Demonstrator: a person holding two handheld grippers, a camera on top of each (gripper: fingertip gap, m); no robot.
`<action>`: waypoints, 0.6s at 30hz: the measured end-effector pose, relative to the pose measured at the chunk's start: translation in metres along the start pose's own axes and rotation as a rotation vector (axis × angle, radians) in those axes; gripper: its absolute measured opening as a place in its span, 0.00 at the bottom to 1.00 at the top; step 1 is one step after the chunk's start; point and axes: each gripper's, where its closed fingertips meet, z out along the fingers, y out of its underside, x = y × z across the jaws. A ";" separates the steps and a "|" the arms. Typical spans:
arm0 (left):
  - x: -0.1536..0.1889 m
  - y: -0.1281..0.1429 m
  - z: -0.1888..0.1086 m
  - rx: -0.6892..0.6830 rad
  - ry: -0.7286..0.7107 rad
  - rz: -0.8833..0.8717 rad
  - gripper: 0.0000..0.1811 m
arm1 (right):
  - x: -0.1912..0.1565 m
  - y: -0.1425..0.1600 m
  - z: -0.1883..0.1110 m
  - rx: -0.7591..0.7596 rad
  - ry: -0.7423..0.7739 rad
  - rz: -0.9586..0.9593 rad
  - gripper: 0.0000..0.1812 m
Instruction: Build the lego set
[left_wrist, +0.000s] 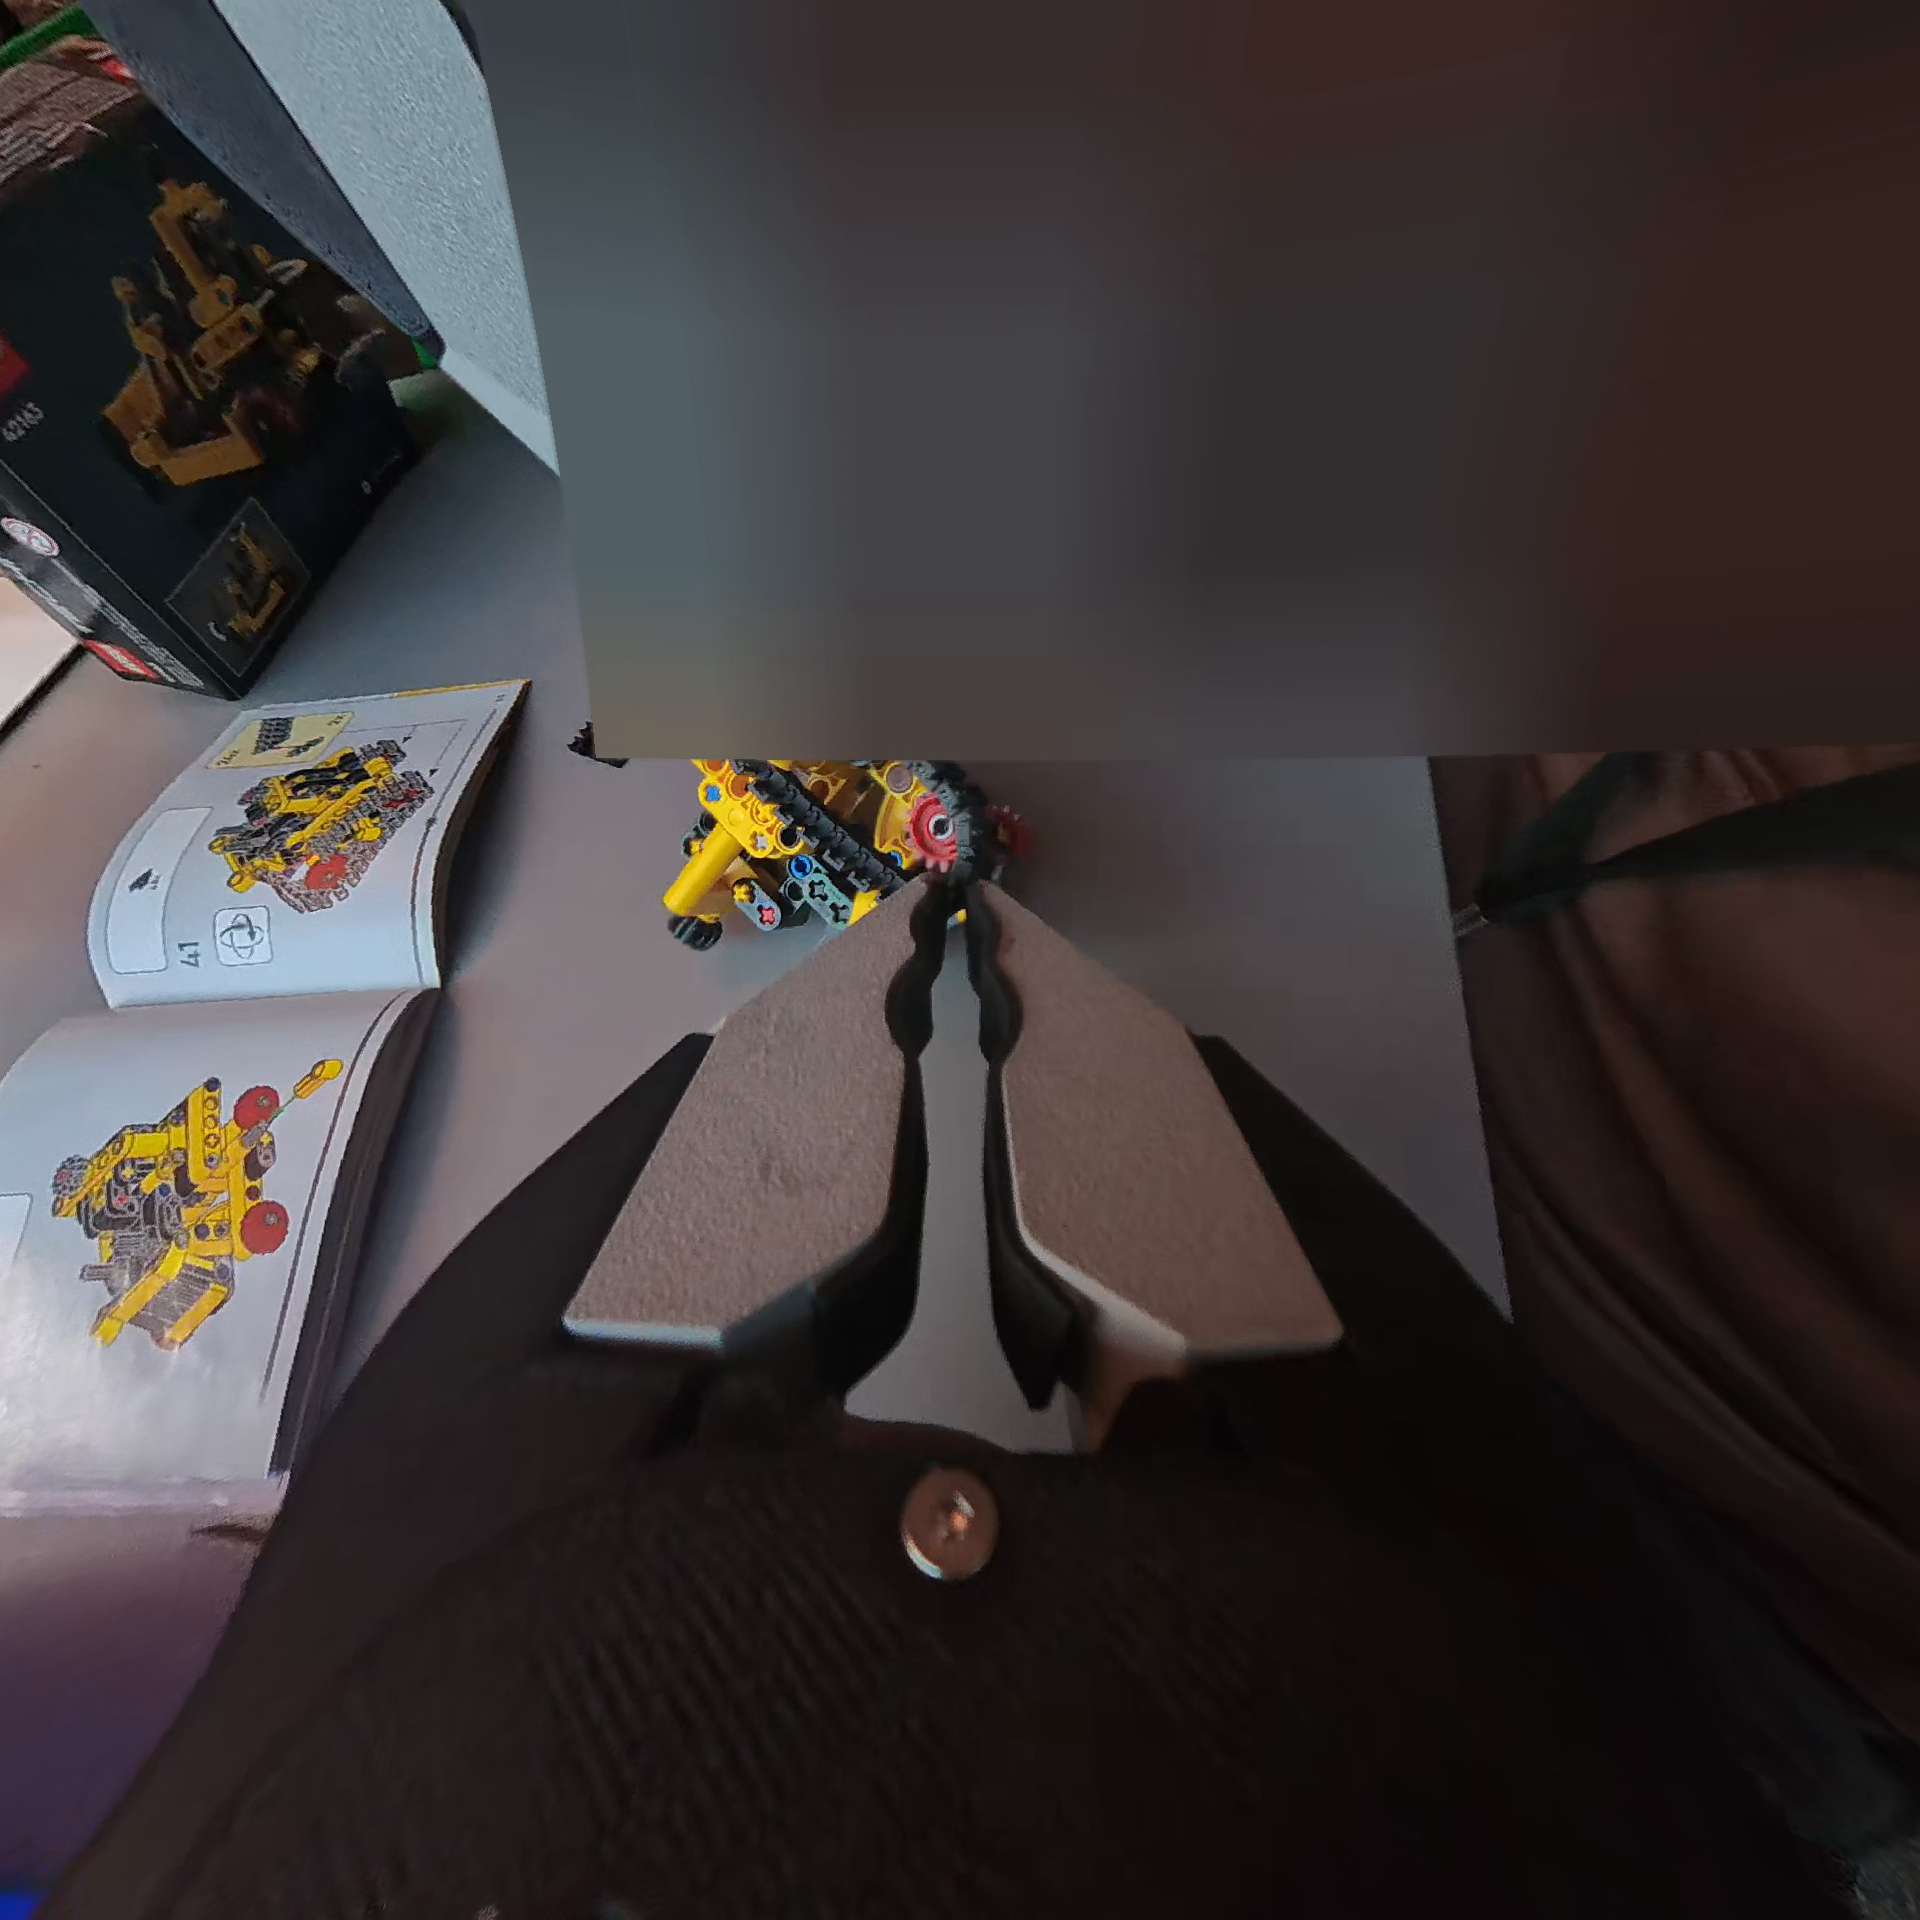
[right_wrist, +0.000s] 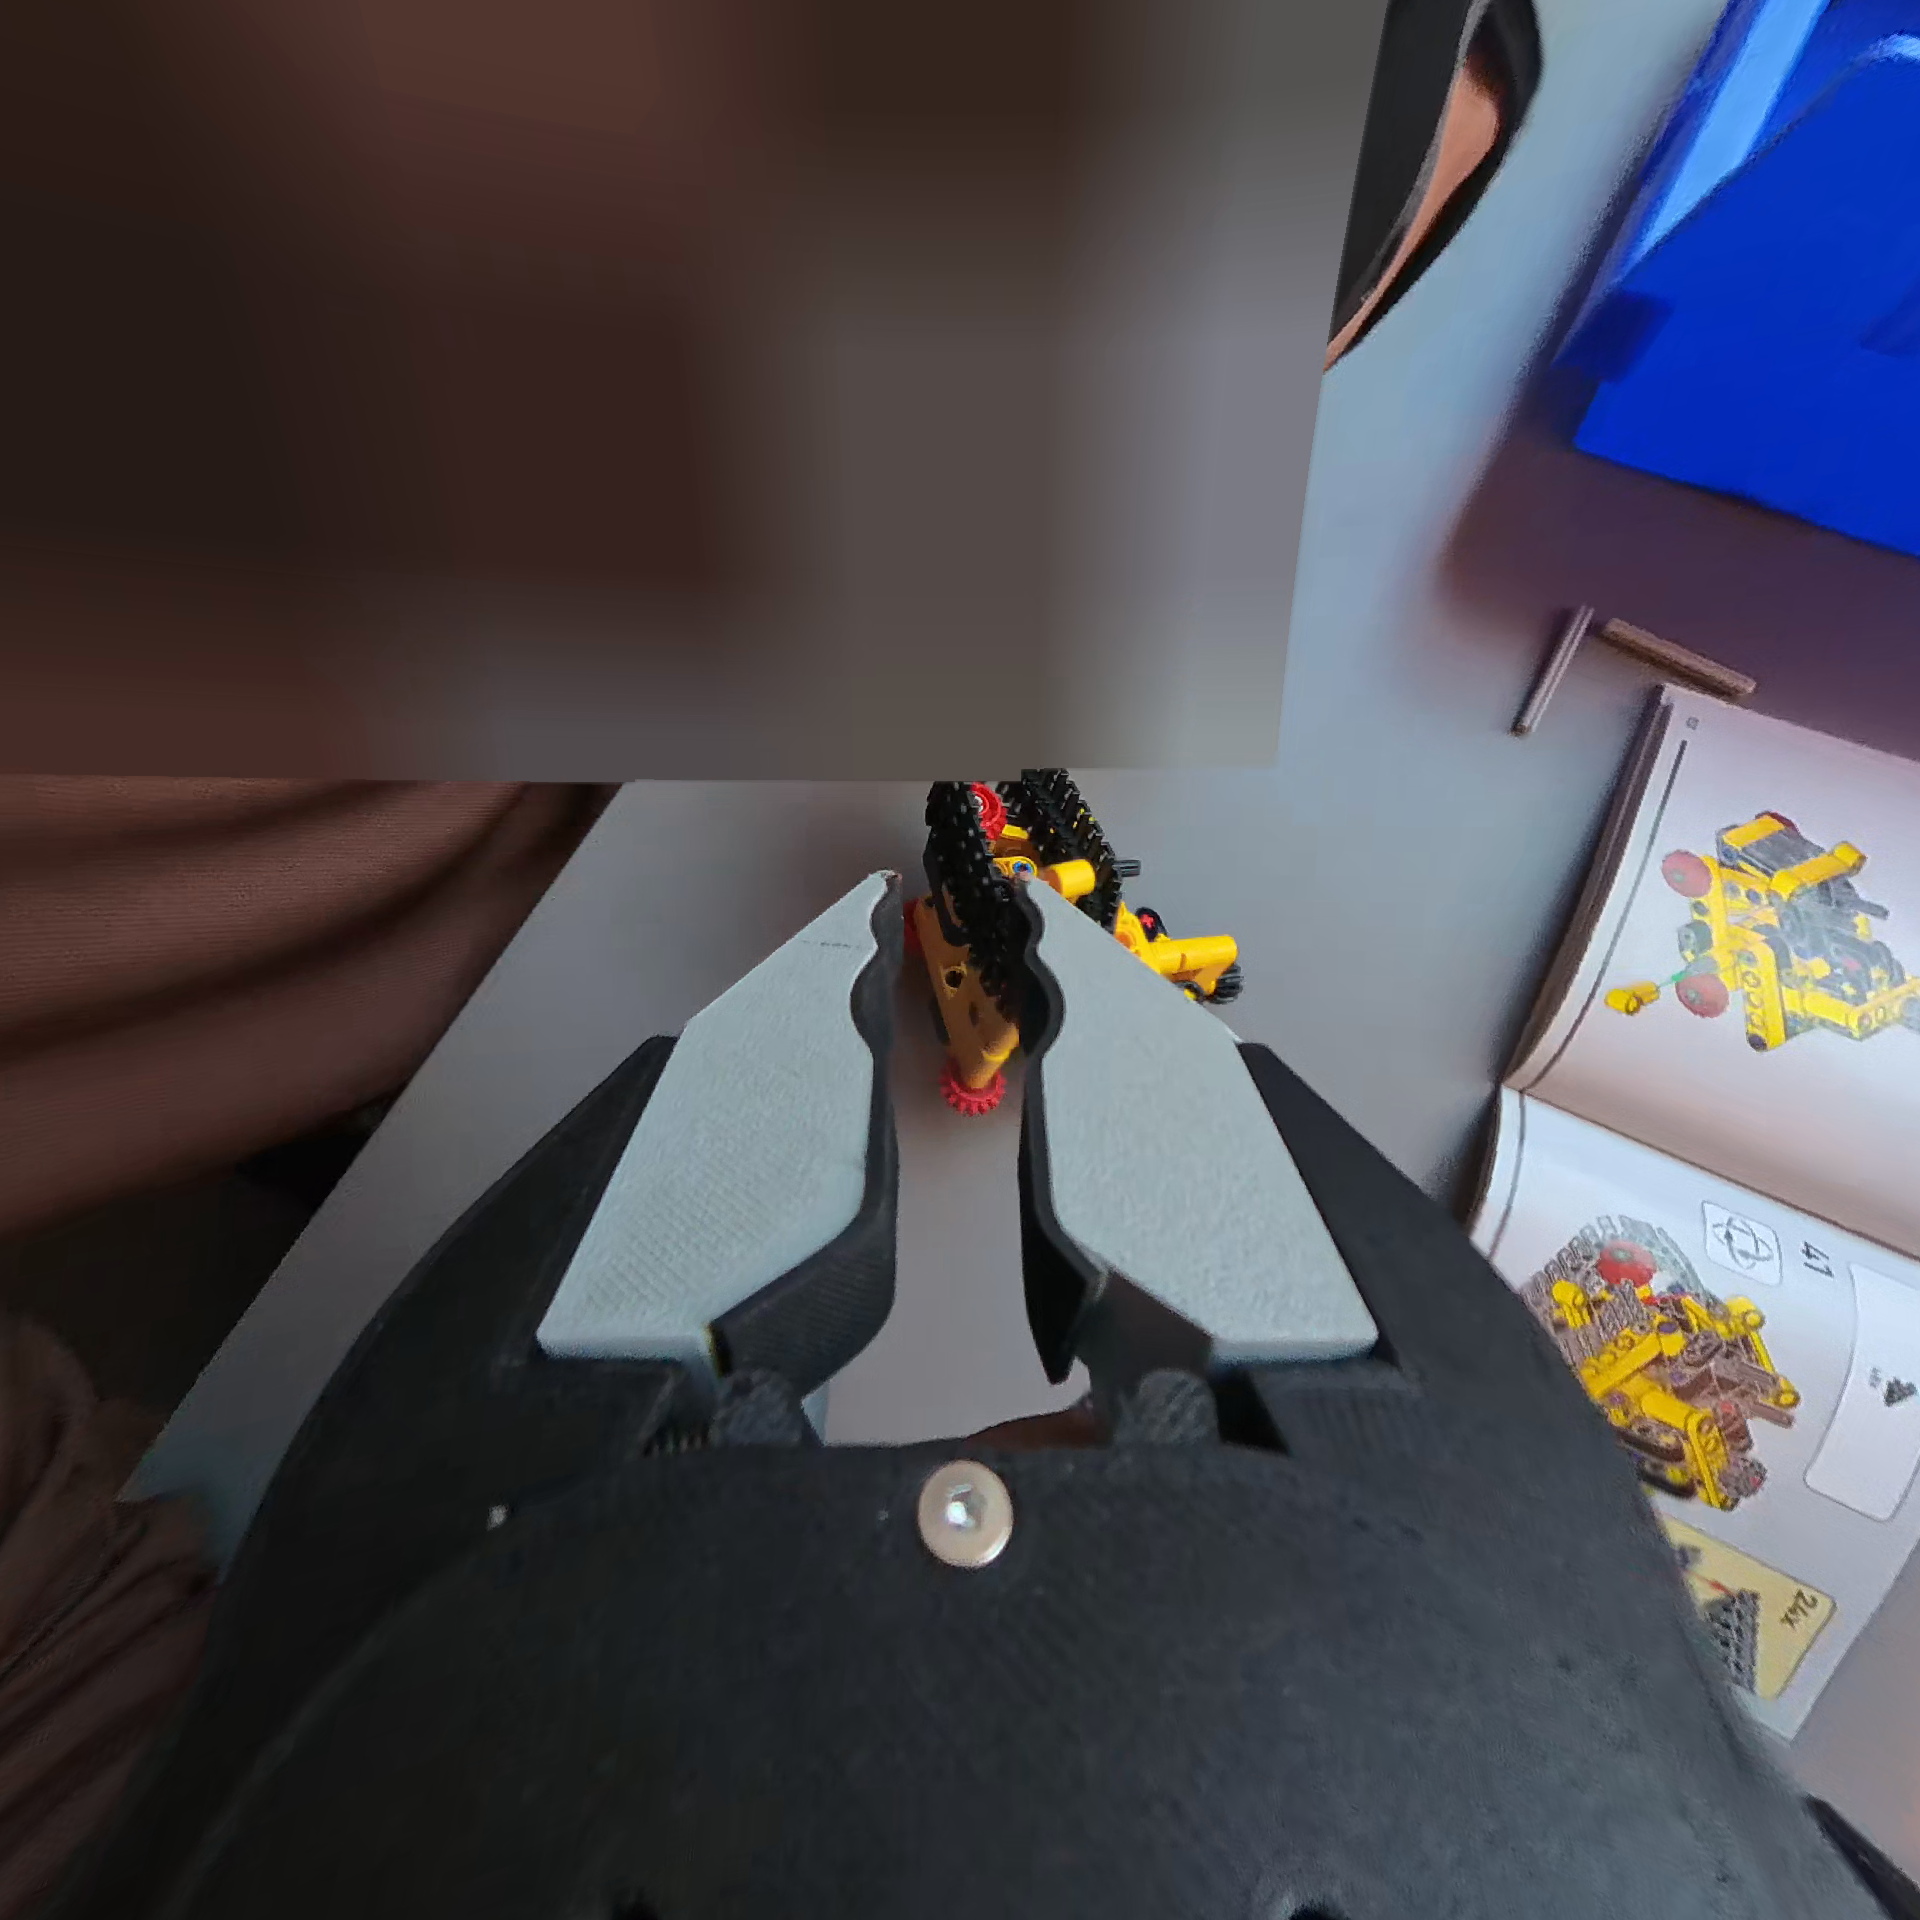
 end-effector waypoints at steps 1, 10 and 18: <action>-0.003 -0.001 0.001 0.004 -0.019 -0.007 0.00 | 0.002 0.003 -0.003 0.002 0.003 0.005 0.09; -0.002 -0.014 0.011 0.039 -0.072 0.010 0.02 | 0.007 0.014 -0.016 0.060 -0.028 0.057 0.10; 0.003 -0.013 0.015 0.055 -0.075 0.042 0.03 | 0.001 0.018 -0.018 0.036 -0.026 0.048 0.10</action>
